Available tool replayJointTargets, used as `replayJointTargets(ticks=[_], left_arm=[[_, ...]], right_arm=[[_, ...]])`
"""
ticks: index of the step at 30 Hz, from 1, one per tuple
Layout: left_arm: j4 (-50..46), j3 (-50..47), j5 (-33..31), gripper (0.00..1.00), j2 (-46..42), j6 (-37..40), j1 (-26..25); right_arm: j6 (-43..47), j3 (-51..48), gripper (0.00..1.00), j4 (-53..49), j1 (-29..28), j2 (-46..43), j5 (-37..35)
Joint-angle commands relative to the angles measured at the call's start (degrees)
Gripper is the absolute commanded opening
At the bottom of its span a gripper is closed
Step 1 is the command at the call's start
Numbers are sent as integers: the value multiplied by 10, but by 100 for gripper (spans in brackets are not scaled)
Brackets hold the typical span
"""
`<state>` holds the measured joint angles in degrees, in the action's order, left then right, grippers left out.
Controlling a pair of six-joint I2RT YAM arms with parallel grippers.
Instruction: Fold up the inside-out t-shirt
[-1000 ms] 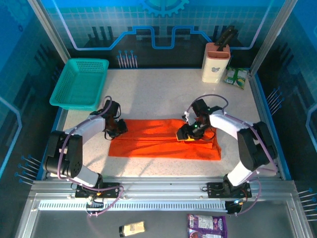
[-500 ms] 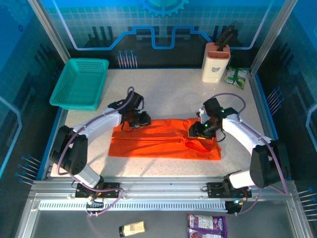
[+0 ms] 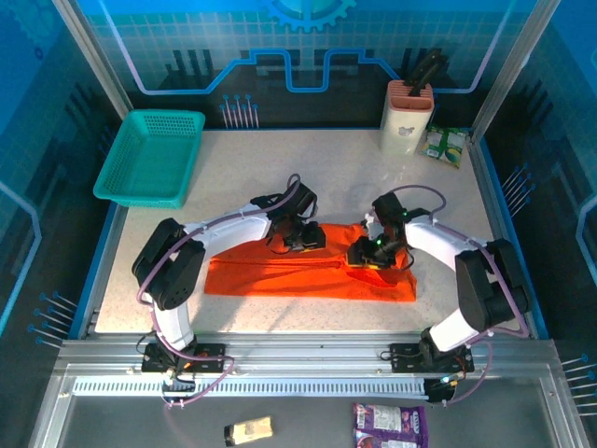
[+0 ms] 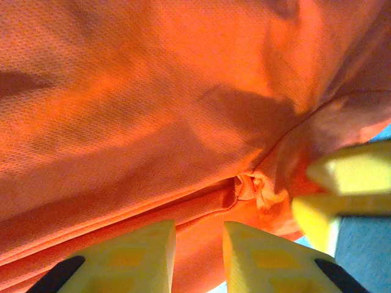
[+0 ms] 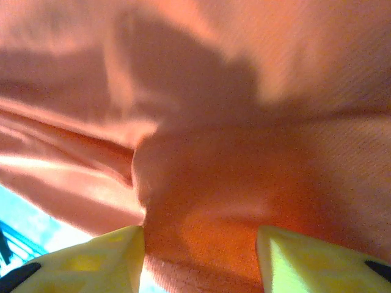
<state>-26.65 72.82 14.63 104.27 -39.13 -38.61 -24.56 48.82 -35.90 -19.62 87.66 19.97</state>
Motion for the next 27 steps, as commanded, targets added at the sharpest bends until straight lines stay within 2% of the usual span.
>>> replayJointTargets(ticks=[1,8,11,14,17,20,27], left_arm=[[2,16,20,28,9,-13,-6],[3,44,48,29,40,-13,-29],[-11,84,60,28,67,0,-45],[-30,134,72,22,99,16,-63],[-41,177,94,14,138,24,-74],[-64,209,102,9,173,43,-87],[-65,211,123,5,227,44,-94]], right_arm=[[-29,-45,53,-20,-33,-61,30],[-52,-68,53,-46,-4,-138,1],[-57,-69,52,-47,51,-166,-22],[-46,-63,51,-42,125,-173,-22],[-32,-49,50,-25,187,-160,-1],[-24,-34,50,7,223,-128,34],[-25,11,51,88,246,-30,142]])
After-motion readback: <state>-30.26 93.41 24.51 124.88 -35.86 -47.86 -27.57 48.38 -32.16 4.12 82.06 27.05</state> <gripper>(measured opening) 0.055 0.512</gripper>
